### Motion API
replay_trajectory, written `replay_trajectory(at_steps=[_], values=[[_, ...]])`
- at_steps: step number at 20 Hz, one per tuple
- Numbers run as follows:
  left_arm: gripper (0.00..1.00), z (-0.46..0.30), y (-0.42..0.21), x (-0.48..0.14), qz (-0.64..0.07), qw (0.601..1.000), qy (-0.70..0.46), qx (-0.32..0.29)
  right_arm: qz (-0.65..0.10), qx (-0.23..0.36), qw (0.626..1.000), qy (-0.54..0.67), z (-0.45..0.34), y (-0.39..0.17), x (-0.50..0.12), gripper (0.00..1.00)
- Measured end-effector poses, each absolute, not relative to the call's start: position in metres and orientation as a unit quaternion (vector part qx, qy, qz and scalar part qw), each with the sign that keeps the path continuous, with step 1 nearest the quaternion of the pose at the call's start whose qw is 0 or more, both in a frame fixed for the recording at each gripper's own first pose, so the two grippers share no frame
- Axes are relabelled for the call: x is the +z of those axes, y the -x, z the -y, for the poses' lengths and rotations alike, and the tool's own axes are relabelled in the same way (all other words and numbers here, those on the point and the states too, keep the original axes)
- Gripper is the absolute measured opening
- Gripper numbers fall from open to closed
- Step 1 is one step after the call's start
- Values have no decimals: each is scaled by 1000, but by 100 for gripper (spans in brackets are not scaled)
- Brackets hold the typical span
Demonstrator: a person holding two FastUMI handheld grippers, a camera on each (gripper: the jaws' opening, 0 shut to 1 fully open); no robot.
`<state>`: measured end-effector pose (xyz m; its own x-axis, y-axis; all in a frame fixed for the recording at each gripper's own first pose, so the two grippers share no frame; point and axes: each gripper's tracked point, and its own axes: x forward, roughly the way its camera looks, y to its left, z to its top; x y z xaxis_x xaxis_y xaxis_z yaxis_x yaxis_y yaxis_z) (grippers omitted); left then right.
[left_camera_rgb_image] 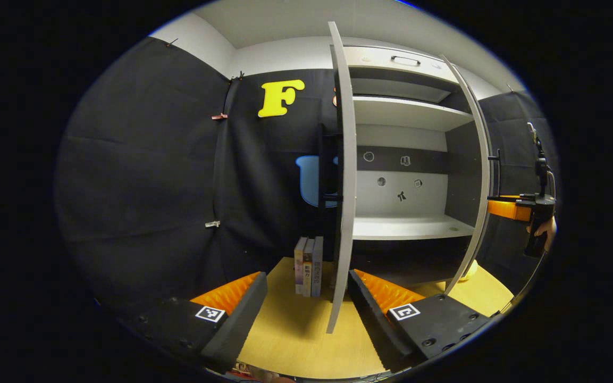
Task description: Grasp the bottle in the cabinet with the left hand and place it on the coaster, then close the right door with the right hand and the left door with the left hand.
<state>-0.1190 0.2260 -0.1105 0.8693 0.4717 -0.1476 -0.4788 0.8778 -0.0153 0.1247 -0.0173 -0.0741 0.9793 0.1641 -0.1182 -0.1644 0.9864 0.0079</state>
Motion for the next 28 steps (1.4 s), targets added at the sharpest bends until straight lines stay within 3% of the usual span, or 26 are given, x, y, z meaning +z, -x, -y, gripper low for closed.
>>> replay_trajectory(at_steps=[6,10,17,19,23,28], values=[[96,-264,102,-85,-44,969,12,241,-60,67,996,-10,24,-111,-74,98],[97,-271,64,-59,-8,981,26,193,-78,38,996,-16,43,-92,-86,98],[95,-270,35,-60,-9,988,22,155,-92,-9,995,-24,67,-69,-95,98],[91,-267,32,-61,-11,989,26,145,-94,-18,995,-32,72,-69,-97,98],[96,-266,27,-60,-15,991,40,126,-94,-20,995,-36,73,-77,-99,98],[96,-243,19,-61,-11,993,50,110,-93,-11,995,-33,70,-91,-97,98]])
